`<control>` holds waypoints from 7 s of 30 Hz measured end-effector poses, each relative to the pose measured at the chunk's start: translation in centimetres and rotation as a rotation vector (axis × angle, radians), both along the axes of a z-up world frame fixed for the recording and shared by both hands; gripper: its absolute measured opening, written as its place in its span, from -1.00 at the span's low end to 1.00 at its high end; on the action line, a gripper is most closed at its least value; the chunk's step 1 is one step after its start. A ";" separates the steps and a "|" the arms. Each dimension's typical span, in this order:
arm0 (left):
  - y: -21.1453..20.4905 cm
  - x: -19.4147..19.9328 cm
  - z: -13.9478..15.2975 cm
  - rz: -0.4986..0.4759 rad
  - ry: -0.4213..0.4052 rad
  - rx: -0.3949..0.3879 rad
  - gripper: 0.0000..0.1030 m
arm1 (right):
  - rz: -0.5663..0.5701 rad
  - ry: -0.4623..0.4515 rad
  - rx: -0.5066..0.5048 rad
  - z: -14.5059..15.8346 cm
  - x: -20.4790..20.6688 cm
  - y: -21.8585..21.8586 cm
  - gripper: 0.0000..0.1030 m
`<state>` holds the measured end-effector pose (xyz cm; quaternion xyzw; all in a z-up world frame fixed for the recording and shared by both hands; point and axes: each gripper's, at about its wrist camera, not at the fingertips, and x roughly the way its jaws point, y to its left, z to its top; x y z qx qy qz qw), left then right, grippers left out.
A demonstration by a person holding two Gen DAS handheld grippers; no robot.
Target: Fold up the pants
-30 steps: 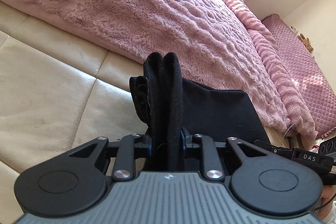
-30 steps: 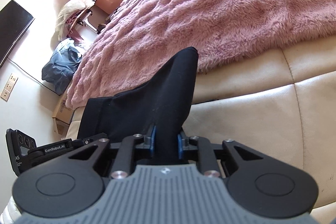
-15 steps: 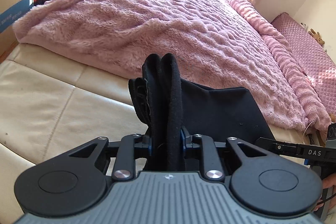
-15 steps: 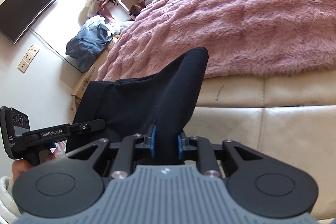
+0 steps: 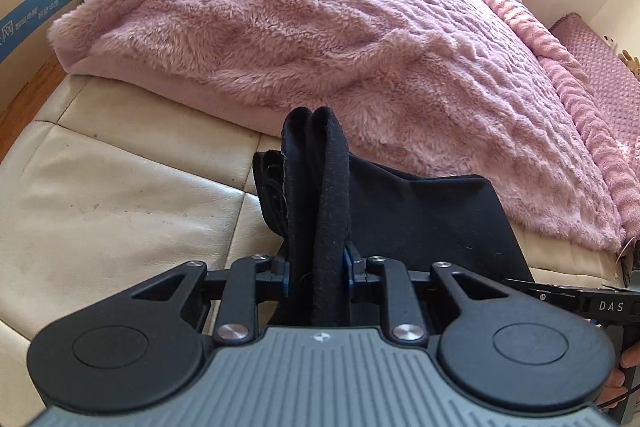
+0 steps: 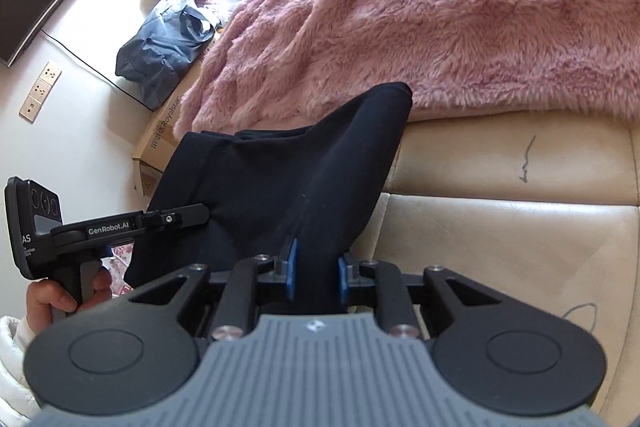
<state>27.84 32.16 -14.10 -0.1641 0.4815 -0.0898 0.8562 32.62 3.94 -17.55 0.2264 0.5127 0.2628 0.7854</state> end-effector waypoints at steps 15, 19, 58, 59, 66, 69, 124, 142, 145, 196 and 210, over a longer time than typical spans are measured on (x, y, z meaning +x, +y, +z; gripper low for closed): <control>1.7 0.8 -4.2 0.010 0.014 0.000 0.31 | 0.008 0.064 -0.083 -5.1 1.8 0.3 -0.69; 2.7 0.0 -2.1 0.055 -0.051 0.035 0.23 | 0.022 0.007 -0.140 -3.3 1.7 0.0 -0.40; -1.6 -7.8 -1.5 -0.018 -0.164 0.324 -0.87 | 0.225 -0.344 -0.451 -0.3 -9.2 5.3 -0.85; -1.6 -7.8 -1.9 -0.013 -0.155 0.332 -0.87 | 0.233 -0.344 -0.472 -0.7 -9.5 5.4 -0.85; -1.8 -7.1 -4.0 0.043 -0.102 0.317 -0.90 | 0.251 -0.282 -0.501 -2.8 -8.8 5.0 -0.87; -2.0 -7.1 -3.3 0.037 -0.098 0.340 -0.92 | 0.235 -0.273 -0.492 -2.3 -8.6 4.8 -0.87; -16.8 -29.1 11.8 0.239 -0.347 0.481 1.00 | -0.145 -0.569 -0.450 12.6 -30.9 -3.1 0.59; -17.4 -29.9 10.3 0.224 -0.279 0.470 1.00 | -0.136 -0.511 -0.446 10.6 -31.4 -2.8 0.59; -17.3 -29.8 10.5 0.222 -0.285 0.473 1.00 | -0.141 -0.508 -0.444 10.6 -31.4 -2.9 0.59; -17.5 -29.9 11.2 0.226 -0.300 0.471 1.00 | -0.199 -0.521 -0.427 11.3 -31.8 -3.8 0.59; -17.4 -29.9 11.2 0.226 -0.301 0.469 1.00 | -0.199 -0.520 -0.426 11.3 -31.8 -3.8 0.59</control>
